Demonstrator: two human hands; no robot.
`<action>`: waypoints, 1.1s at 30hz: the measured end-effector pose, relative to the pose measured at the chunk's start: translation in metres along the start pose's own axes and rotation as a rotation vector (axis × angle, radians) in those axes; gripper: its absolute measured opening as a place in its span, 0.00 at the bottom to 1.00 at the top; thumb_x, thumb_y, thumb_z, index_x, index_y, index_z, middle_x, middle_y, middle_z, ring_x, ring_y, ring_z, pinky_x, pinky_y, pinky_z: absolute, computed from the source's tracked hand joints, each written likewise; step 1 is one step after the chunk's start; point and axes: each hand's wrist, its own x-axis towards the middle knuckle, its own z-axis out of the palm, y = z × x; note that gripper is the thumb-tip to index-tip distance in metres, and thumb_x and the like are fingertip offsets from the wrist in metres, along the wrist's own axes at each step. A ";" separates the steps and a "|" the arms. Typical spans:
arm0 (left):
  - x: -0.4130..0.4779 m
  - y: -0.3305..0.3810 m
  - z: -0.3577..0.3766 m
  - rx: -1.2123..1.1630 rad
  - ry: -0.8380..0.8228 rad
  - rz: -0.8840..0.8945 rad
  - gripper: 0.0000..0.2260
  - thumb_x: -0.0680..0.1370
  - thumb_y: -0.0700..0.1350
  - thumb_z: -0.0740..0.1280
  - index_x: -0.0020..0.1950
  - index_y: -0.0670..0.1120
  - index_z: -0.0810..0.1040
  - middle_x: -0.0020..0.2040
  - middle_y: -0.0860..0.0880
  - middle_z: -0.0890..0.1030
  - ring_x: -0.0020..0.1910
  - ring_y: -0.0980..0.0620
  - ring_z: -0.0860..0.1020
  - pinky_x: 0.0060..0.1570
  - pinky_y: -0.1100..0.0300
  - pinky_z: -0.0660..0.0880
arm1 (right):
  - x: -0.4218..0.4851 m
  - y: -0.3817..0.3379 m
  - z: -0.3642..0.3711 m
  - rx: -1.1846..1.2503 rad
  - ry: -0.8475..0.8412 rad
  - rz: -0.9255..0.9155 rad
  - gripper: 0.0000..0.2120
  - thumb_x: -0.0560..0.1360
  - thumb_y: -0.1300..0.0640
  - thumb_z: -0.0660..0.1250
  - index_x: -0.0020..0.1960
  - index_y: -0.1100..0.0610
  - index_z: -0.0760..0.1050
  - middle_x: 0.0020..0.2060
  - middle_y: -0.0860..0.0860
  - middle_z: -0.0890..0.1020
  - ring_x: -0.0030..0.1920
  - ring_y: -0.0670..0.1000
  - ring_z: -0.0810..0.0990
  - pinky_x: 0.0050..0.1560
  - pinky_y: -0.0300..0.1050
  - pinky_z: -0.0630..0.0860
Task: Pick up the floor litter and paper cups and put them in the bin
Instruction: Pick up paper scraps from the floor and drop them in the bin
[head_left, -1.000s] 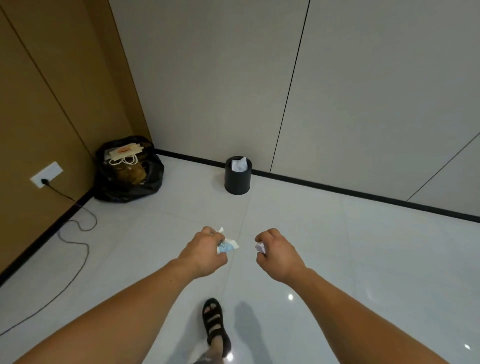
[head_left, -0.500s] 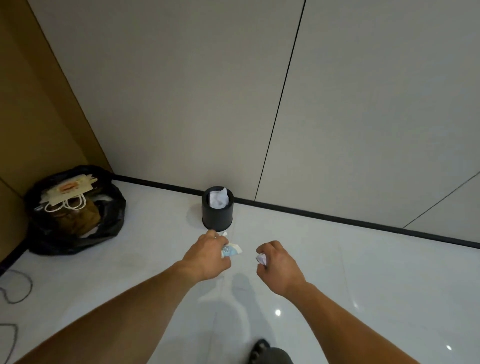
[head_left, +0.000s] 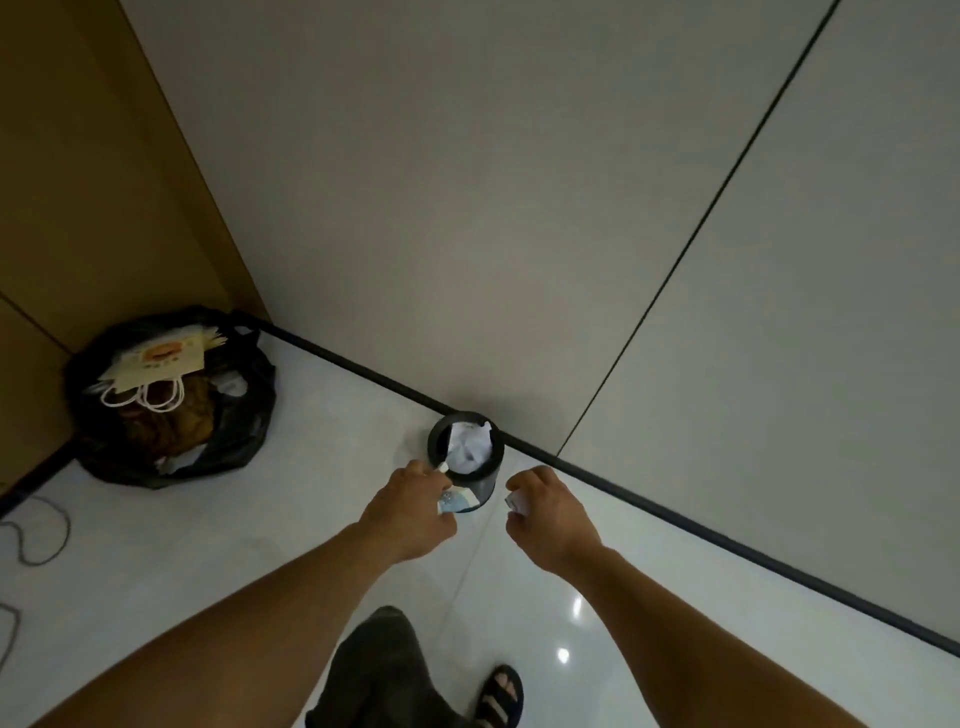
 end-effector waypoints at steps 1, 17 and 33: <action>0.017 -0.001 -0.003 -0.013 -0.007 -0.011 0.23 0.74 0.52 0.68 0.68 0.49 0.71 0.65 0.49 0.68 0.61 0.49 0.71 0.59 0.57 0.72 | 0.019 0.003 -0.002 -0.008 -0.021 -0.006 0.14 0.77 0.55 0.64 0.62 0.53 0.73 0.59 0.49 0.73 0.53 0.49 0.76 0.51 0.37 0.73; 0.367 -0.124 0.111 -0.048 -0.075 -0.061 0.21 0.74 0.53 0.67 0.66 0.51 0.71 0.66 0.49 0.68 0.63 0.50 0.68 0.59 0.59 0.72 | 0.351 0.120 0.161 0.068 -0.143 0.128 0.14 0.75 0.56 0.68 0.60 0.53 0.74 0.59 0.48 0.73 0.53 0.47 0.76 0.51 0.36 0.76; 0.457 -0.224 0.283 0.125 -0.136 -0.196 0.35 0.75 0.63 0.62 0.78 0.53 0.52 0.78 0.44 0.48 0.77 0.41 0.45 0.72 0.47 0.59 | 0.427 0.233 0.345 -0.027 -0.327 0.077 0.40 0.72 0.34 0.66 0.78 0.44 0.54 0.78 0.50 0.53 0.77 0.54 0.51 0.72 0.54 0.62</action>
